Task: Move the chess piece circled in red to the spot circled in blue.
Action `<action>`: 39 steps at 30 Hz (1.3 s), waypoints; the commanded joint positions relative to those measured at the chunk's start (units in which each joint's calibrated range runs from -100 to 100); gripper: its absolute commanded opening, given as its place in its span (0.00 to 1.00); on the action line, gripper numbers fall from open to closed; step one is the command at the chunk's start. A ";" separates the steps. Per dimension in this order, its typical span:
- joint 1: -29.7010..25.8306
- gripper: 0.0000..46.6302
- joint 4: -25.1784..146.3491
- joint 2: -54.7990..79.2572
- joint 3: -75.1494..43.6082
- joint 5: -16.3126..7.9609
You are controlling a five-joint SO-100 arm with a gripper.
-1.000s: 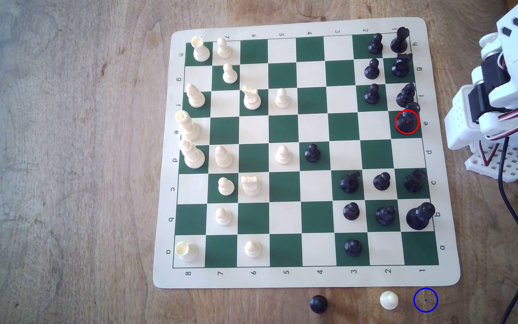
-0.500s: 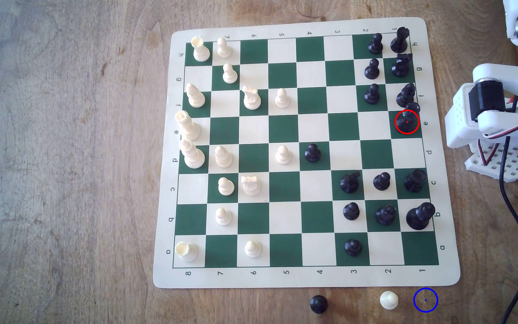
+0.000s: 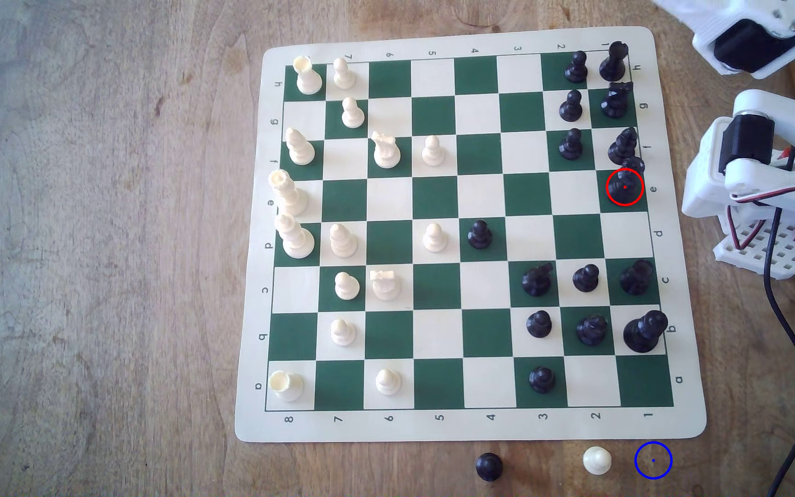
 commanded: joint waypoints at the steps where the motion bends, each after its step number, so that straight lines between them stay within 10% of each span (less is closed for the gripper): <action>1: -0.23 0.19 13.25 2.94 -6.13 0.15; 26: 0.01 0.35 57.31 33.08 -19.18 -10.26; 39: 0.48 0.33 57.39 38.60 -6.40 -9.96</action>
